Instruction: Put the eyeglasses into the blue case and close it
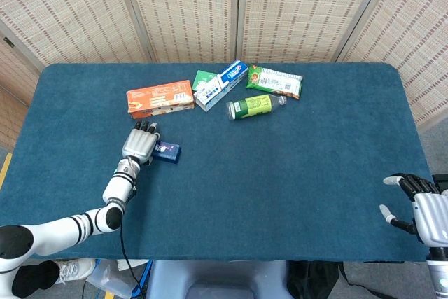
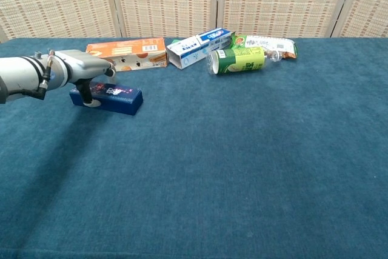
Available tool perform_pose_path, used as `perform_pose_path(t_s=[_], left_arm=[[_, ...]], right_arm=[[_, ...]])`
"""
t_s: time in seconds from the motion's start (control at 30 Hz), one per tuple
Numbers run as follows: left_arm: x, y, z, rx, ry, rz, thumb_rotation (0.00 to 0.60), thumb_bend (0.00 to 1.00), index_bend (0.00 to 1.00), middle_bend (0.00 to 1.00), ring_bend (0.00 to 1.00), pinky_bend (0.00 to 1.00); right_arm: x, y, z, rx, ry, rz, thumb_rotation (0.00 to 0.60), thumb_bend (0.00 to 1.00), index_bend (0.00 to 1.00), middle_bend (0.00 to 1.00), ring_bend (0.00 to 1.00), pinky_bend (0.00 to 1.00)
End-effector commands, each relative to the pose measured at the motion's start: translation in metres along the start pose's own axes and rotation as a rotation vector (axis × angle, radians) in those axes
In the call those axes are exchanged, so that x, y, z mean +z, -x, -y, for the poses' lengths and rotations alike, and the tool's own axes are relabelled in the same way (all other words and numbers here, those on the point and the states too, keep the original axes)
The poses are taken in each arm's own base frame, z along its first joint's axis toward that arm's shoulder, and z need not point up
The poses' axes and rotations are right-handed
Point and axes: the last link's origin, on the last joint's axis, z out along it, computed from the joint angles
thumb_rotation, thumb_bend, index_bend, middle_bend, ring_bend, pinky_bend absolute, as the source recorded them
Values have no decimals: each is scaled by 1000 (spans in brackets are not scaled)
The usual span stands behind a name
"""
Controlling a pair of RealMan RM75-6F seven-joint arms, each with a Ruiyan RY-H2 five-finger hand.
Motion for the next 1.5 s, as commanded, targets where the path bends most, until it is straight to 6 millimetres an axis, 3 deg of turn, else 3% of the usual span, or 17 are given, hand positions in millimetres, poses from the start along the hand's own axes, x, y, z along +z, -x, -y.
perform_pose_path(t_s=[0.03, 0.1, 0.17, 0.27, 0.43, 0.6, 0.8, 0.93, 1.23, 1.5], left_arm=[[0, 1, 0, -5, -1, -8, 600, 338, 484, 0, 0, 0], [-3, 1, 1, -17, 0, -9, 600, 338, 379, 0, 0, 0], [-6, 1, 2, -35, 1, -10, 600, 335, 151, 0, 0, 0], [-13, -2, 5, -80, -1, -19, 600, 306, 2, 0, 0, 0], [-27, -6, 17, -212, -33, -98, 600, 298, 0, 0, 0, 0], [-52, -4, 43, -329, -92, -164, 600, 297, 0, 0, 0, 0], [-100, 6, 84, -419, -185, -258, 600, 297, 13, 0, 0, 0], [-132, 17, 99, -432, -223, -328, 600, 297, 36, 0, 0, 0], [-198, 49, 120, -433, -303, -408, 600, 297, 59, 0, 0, 0], [-242, 64, 116, -394, -309, -438, 600, 297, 60, 0, 0, 0]], right_arm=[[0, 0, 0, 0, -1, 0, 600, 248, 326, 298, 230, 230], [1, 0, 0, 0, -3, 0, 600, 248, 326, 298, 230, 231], [1, 0, 1, 0, -5, -1, 600, 248, 326, 298, 230, 230], [3, 0, 1, 0, -8, 0, 600, 248, 326, 298, 230, 231], [4, 1, 2, 2, -11, -1, 600, 249, 326, 298, 230, 231], [5, 1, -1, -18, -7, 13, 600, 248, 326, 298, 230, 231], [8, 0, 1, -33, -22, 19, 600, 250, 326, 298, 230, 231], [10, 1, 5, -43, -49, 21, 600, 251, 326, 298, 230, 230], [9, 6, 4, -70, -46, 9, 600, 251, 326, 298, 230, 231], [10, 6, 5, -62, -52, 15, 600, 251, 326, 298, 230, 231]])
